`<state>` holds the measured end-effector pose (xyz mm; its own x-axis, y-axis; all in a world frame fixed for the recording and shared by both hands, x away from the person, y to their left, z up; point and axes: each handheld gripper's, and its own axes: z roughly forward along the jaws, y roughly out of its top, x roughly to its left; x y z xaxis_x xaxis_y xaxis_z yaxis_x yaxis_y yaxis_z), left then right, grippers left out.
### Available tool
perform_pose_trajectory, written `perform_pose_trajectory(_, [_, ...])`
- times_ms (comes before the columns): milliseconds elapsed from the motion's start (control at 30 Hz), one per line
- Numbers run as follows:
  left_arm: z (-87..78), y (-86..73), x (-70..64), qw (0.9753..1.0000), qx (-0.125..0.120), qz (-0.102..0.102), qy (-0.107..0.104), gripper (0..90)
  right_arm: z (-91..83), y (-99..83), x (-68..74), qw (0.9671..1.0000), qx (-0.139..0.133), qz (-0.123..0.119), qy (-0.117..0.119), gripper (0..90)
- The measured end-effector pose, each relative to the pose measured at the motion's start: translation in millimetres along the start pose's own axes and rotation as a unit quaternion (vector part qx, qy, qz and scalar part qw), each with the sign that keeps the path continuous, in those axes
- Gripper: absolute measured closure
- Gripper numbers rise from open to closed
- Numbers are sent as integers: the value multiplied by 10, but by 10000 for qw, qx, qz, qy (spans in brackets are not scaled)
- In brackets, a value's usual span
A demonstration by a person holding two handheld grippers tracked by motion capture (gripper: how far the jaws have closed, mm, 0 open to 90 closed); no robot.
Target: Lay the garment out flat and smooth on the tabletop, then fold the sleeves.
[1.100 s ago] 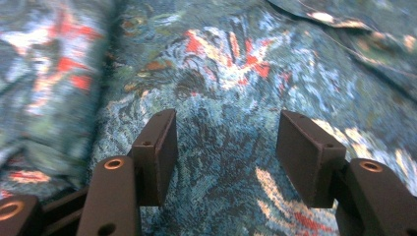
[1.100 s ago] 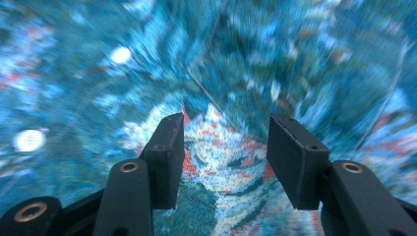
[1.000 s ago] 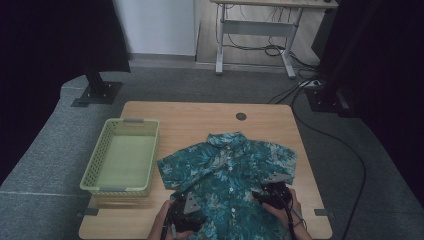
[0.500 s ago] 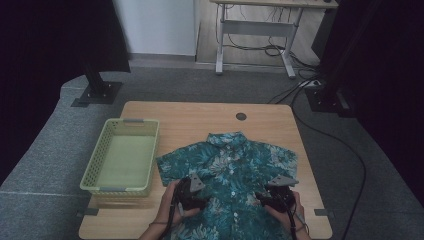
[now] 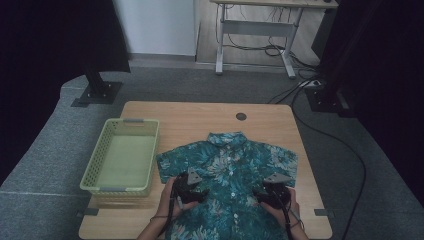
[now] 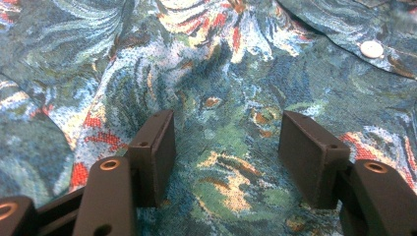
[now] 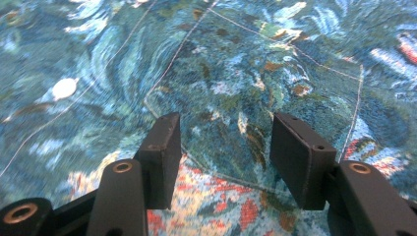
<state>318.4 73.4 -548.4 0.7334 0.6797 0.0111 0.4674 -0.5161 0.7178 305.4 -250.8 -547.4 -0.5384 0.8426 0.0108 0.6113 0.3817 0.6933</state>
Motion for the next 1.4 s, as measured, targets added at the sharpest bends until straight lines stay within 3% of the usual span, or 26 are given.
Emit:
perform_pose_trajectory(367, [-165, -185, -187, 10000, -91, 13, 13, 393, -113, -146, 137, 9999, -107, -15, 54, 446])
perform_pose_trajectory(500, [-176, -210, -176, 9999, -146, 49, -45, 393, -144, -213, 177, 9997, -232, 84, -5, 448])
perform_pose_trajectory(600, [-184, -232, -169, 9998, -195, 69, -71, 392, -181, -234, 209, 9999, -165, 39, 17, 447])
perform_pose_trajectory(1133, [-202, -248, -201, 9998, -185, 62, -56, 382, -193, -304, 195, 9992, -371, -106, 117, 436])
perform_pose_trajectory(1400, [-200, -247, -201, 9998, -180, 83, -73, 369, -188, -267, 207, 9996, -240, -96, 130, 408])
